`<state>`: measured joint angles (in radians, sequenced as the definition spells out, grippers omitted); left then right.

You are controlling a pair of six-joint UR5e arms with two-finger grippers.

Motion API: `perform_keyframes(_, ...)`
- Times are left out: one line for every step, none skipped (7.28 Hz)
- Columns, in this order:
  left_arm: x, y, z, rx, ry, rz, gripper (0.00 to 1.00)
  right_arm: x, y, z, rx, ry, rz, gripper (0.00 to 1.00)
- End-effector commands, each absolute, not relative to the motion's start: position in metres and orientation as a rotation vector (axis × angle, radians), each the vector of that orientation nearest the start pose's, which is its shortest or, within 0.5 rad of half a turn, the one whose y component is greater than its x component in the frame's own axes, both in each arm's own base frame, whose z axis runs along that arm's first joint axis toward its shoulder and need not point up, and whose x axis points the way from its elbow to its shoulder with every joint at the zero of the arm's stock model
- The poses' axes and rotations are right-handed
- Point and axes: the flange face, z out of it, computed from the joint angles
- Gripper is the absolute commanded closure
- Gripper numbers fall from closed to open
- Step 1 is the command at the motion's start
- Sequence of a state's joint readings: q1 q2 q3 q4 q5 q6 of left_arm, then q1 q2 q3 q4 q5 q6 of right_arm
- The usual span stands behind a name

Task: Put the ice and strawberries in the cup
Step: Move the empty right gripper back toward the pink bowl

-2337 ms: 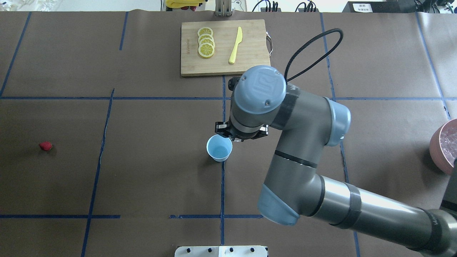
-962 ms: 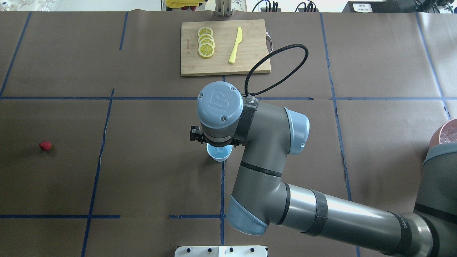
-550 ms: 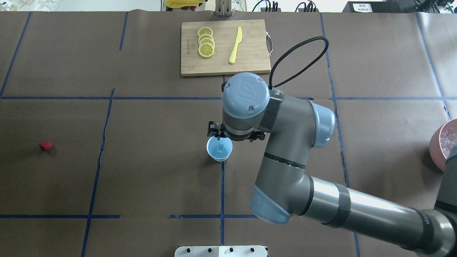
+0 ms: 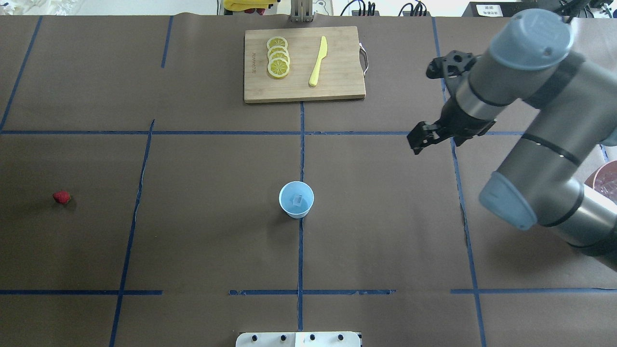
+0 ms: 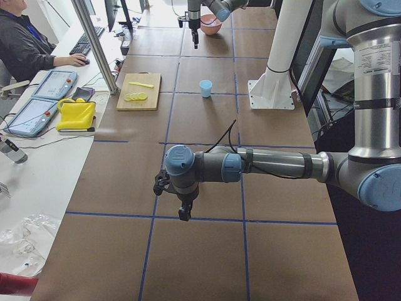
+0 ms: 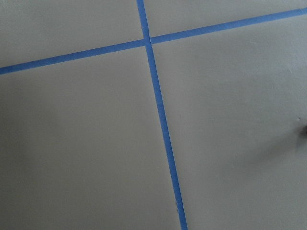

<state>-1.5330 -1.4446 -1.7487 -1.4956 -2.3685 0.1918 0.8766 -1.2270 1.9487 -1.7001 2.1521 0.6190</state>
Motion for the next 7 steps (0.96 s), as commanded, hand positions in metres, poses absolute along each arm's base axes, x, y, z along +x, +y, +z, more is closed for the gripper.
perform_keyframes(-0.043,-0.439,0.635,0.038,0.799,0.215,0.00,-0.172,-0.484,0.424,0.147,-0.769,-0.441,0.00)
perform_keyframes(-0.042,-0.439,0.635,0.038,0.799,0.216,0.00,-0.129,-0.476,0.460,0.162,-0.752,-0.498,0.00)
perform_keyframes(-0.039,-0.439,0.634,0.036,0.799,0.224,0.00,-0.094,-0.460,0.493,0.150,-0.740,-0.512,0.00)
perform_keyframes(-0.037,-0.439,0.634,0.035,0.799,0.227,0.00,-0.068,-0.441,0.525,0.151,-0.723,-0.586,0.00)
perform_keyframes(-0.036,-0.440,0.634,0.034,0.799,0.230,0.00,-0.063,-0.432,0.534,0.171,-0.715,-0.678,0.00)
perform_keyframes(-0.036,-0.440,0.634,0.034,0.799,0.230,0.00,-0.060,-0.423,0.543,0.158,-0.715,-0.688,0.02)
perform_keyframes(-0.036,-0.439,0.635,0.032,0.799,0.229,0.00,-0.060,-0.421,0.536,0.192,-0.720,-0.696,0.04)
